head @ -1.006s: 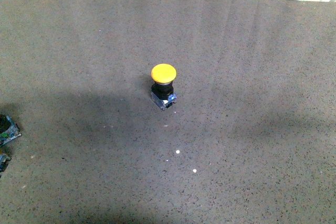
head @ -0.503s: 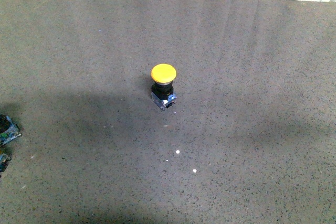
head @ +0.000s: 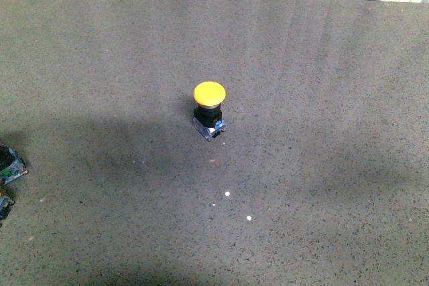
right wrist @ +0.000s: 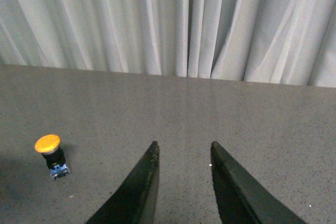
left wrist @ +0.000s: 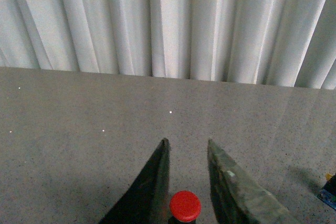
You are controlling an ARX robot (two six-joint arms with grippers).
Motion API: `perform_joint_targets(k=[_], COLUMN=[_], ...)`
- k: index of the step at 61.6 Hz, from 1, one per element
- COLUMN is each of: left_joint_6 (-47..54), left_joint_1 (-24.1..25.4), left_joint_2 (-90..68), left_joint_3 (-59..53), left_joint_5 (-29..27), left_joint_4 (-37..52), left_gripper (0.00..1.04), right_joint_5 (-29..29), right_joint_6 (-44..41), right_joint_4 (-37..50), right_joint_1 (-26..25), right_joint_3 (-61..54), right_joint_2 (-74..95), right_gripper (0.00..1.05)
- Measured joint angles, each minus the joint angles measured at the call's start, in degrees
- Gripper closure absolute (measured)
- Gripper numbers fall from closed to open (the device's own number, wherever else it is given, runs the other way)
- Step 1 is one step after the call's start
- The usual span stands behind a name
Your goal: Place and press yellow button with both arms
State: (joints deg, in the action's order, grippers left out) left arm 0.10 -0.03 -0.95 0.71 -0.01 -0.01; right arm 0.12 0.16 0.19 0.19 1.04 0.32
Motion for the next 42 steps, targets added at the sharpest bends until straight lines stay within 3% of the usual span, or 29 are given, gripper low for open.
perform_joint_targets(k=[15, 19, 22, 42], left_joint_6=[0.0, 0.02, 0.0, 0.02], left_joint_1=[0.0, 0.0, 0.0, 0.0], left_joint_2=[0.0, 0.0, 0.0, 0.0], left_joint_3=[0.0, 0.0, 0.0, 0.0], left_joint_5=[0.0, 0.0, 0.0, 0.0], left_joint_4=[0.0, 0.0, 0.0, 0.0], left_gripper=[0.23, 0.08, 0.1, 0.09], right_joint_5=[0.0, -0.02, 0.0, 0.0], right_joint_6=[0.0, 0.0, 0.02, 0.0], right_joint_4=[0.0, 0.0, 0.0, 0.0], right_joint_1=[0.0, 0.0, 0.0, 0.0], right_joint_3=[0.0, 0.0, 0.0, 0.0], right_joint_2=[0.0, 0.0, 0.0, 0.0], right_gripper=[0.32, 0.15, 0.08, 0.09])
